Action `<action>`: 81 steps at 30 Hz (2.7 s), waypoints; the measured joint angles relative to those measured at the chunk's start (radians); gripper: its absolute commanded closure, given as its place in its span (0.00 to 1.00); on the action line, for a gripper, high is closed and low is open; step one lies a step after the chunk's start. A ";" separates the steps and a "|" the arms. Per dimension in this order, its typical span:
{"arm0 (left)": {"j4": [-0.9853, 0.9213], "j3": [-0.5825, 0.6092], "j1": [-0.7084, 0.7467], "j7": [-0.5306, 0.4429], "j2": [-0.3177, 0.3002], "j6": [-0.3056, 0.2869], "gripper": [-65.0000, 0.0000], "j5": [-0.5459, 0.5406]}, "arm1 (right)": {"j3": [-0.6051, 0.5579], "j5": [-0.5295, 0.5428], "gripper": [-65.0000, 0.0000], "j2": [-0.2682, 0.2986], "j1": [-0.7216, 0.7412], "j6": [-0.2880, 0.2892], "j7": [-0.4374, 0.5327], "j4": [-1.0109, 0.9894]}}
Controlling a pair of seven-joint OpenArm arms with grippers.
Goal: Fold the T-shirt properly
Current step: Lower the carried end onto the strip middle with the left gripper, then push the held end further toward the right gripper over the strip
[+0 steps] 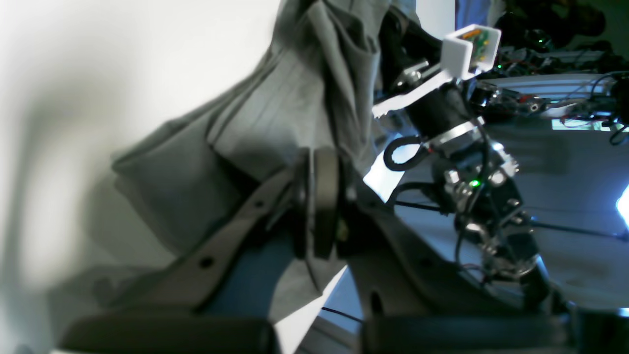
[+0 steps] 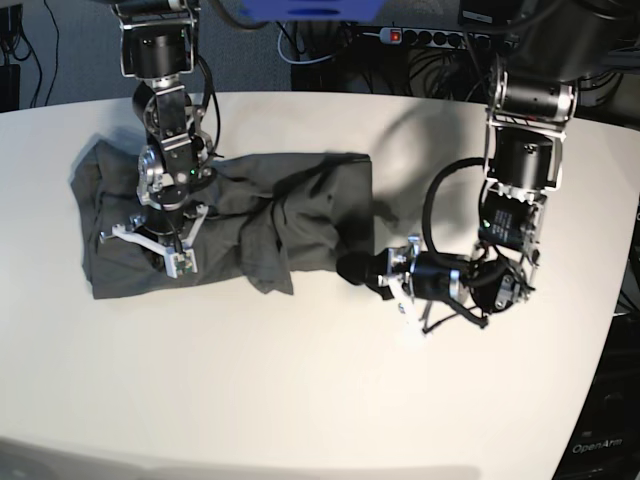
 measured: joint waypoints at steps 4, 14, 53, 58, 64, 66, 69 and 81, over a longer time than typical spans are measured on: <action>0.085 -0.003 0.008 0.003 -0.006 0.085 0.97 0.021 | 0.000 0.000 1.00 0.000 0.000 0.000 -0.001 0.000; 0.165 0.009 0.002 0.049 -0.055 0.186 0.97 0.015 | 0.000 0.000 1.00 0.000 0.000 0.000 0.000 0.000; 0.169 0.156 -0.002 0.038 0.019 0.257 0.97 0.277 | 0.000 0.003 1.00 0.000 -0.001 0.003 0.019 0.000; 0.166 0.159 -0.010 0.037 0.023 0.257 0.97 0.277 | 0.000 0.003 1.00 0.001 0.000 0.005 0.017 -0.001; 0.163 0.222 -0.011 0.008 0.104 0.261 0.97 0.347 | 0.000 0.003 1.00 0.000 -0.001 0.004 0.021 -0.002; 0.157 0.228 -0.010 -0.015 0.157 0.258 0.97 0.392 | 0.000 0.003 1.00 0.000 -0.003 0.004 0.023 -0.002; 0.093 0.228 -0.013 -0.047 0.230 0.256 0.97 0.452 | 0.000 0.010 1.00 0.000 -0.006 -0.001 0.030 -0.002; 0.139 0.225 -0.010 -0.045 0.308 0.253 0.97 0.333 | 0.000 0.014 1.00 0.000 -0.012 -0.007 0.045 -0.002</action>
